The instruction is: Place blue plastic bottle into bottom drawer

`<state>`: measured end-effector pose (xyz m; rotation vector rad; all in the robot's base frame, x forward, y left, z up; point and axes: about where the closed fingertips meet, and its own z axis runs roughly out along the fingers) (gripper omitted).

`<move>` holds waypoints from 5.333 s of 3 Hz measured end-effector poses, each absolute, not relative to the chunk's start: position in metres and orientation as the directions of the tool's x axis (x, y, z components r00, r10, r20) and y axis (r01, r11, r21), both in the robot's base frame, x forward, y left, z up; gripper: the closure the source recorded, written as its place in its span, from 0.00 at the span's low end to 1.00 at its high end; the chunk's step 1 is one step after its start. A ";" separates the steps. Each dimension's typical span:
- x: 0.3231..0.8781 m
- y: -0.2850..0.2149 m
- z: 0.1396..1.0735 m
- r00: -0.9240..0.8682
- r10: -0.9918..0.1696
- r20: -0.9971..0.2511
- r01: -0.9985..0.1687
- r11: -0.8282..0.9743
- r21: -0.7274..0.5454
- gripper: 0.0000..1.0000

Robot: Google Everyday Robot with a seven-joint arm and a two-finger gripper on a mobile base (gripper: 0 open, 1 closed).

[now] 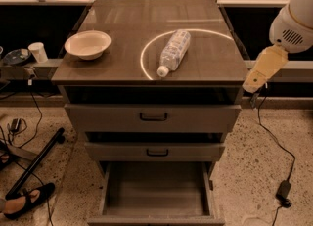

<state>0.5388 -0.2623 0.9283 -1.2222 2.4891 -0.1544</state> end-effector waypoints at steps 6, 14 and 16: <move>0.558 -0.267 0.924 -0.763 -0.513 -0.395 -0.437 0.858 -0.269 0.00; 0.565 -0.280 0.931 -0.839 -0.098 -0.535 0.004 0.983 -0.186 0.00; 0.559 -0.234 0.936 -0.820 -0.191 -0.540 -0.135 0.981 -0.142 0.00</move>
Offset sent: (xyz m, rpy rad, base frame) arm 0.0273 -0.0048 -0.0105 0.1397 -0.1295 -0.5064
